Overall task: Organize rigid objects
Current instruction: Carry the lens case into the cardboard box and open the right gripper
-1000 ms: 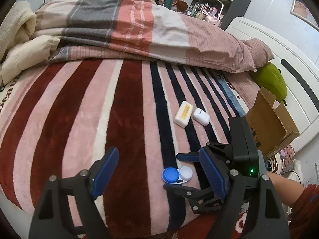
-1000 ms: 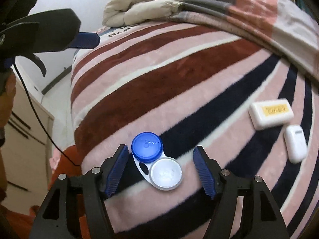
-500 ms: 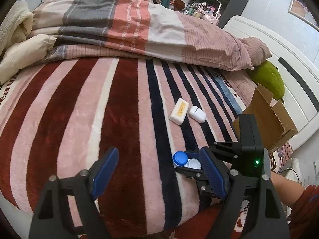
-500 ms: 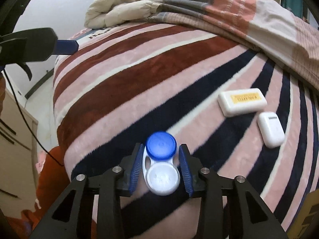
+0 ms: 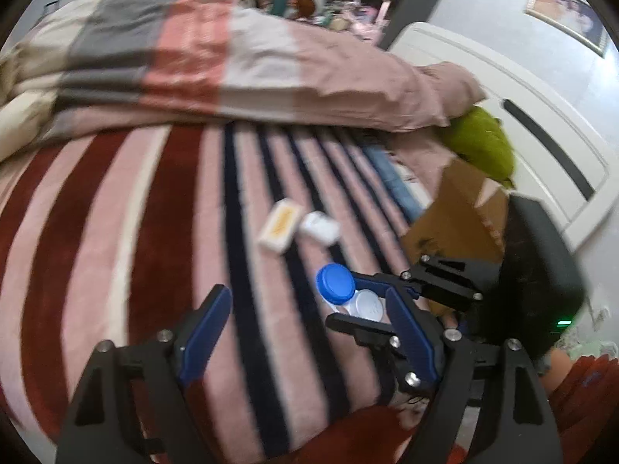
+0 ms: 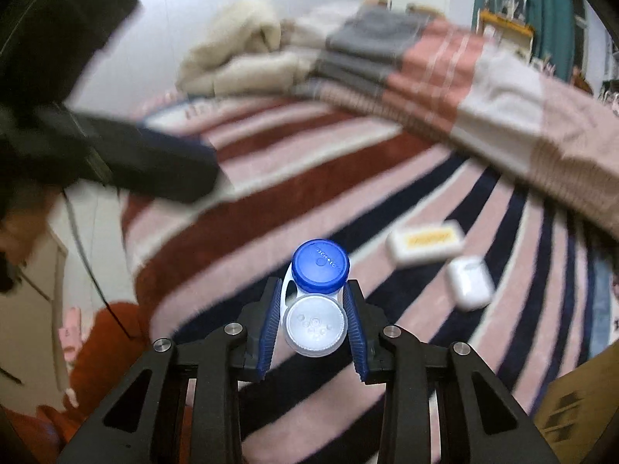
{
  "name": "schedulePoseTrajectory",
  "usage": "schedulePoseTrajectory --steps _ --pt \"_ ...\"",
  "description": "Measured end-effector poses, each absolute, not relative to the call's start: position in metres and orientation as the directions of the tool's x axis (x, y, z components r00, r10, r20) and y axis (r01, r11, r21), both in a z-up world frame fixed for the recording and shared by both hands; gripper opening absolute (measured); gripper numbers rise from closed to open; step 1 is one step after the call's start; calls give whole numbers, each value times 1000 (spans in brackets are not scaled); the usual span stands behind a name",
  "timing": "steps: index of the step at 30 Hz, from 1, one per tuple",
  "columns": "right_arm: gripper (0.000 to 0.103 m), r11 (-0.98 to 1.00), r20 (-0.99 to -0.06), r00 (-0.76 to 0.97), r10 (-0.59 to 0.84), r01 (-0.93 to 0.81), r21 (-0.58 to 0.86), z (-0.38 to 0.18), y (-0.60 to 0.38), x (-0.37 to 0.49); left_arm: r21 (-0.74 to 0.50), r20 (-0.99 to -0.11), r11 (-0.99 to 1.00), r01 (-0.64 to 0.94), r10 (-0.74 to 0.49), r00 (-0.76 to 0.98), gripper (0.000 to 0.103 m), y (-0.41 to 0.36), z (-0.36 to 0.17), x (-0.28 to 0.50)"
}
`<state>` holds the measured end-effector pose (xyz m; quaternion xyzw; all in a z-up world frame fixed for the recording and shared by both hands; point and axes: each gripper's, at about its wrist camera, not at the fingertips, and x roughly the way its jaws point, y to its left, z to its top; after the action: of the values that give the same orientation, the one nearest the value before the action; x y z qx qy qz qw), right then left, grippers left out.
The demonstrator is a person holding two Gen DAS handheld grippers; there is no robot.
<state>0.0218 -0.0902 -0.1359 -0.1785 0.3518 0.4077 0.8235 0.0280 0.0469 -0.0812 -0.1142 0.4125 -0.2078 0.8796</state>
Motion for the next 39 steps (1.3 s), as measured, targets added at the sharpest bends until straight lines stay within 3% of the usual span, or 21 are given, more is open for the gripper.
schedulePoseTrajectory --steps 4,6,9,17,28,29,30,32,33,34,38,39 --pt "28 619 -640 484 597 -785 -17 -84 -119 12 -406 -616 831 381 -556 557 59 9 -53 42" --pt "28 629 -608 515 604 -776 -33 -65 -133 10 -402 -597 806 434 -590 543 41 -13 -40 50" --pt "28 669 -568 573 591 -741 -52 -43 -163 12 -395 -572 764 511 -639 514 28 -51 -23 60" --pt "28 773 -543 668 509 -632 -52 -24 -243 25 -362 -593 705 610 -679 433 28 -142 -11 89" --pt "28 860 -650 659 379 -510 -16 -36 -310 48 -355 -657 671 651 -674 337 28 -211 -34 110" --pt "28 862 -658 653 375 -507 -12 -37 -312 49 -346 -664 680 647 -665 343 33 -212 -34 110" --pt "28 864 -666 647 371 -503 -7 -38 -314 51 -339 -669 687 642 -656 349 48 -213 -35 111" --pt "38 873 -683 640 351 -487 -7 -41 -317 52 -316 -671 709 630 -637 380 76 -212 -34 109" --pt "55 879 -694 638 333 -476 -16 -42 -318 53 -303 -669 716 629 -630 395 79 -212 -33 107" --pt "64 886 -696 644 317 -464 -25 -43 -319 54 -291 -670 720 630 -623 403 79 -212 -32 106" --pt "69 886 -695 640 326 -464 -12 -41 -321 51 -262 -673 738 622 -601 430 79 -206 -28 100" --pt "75 886 -693 643 327 -463 -12 -40 -321 50 -257 -672 741 621 -599 436 79 -204 -26 99"
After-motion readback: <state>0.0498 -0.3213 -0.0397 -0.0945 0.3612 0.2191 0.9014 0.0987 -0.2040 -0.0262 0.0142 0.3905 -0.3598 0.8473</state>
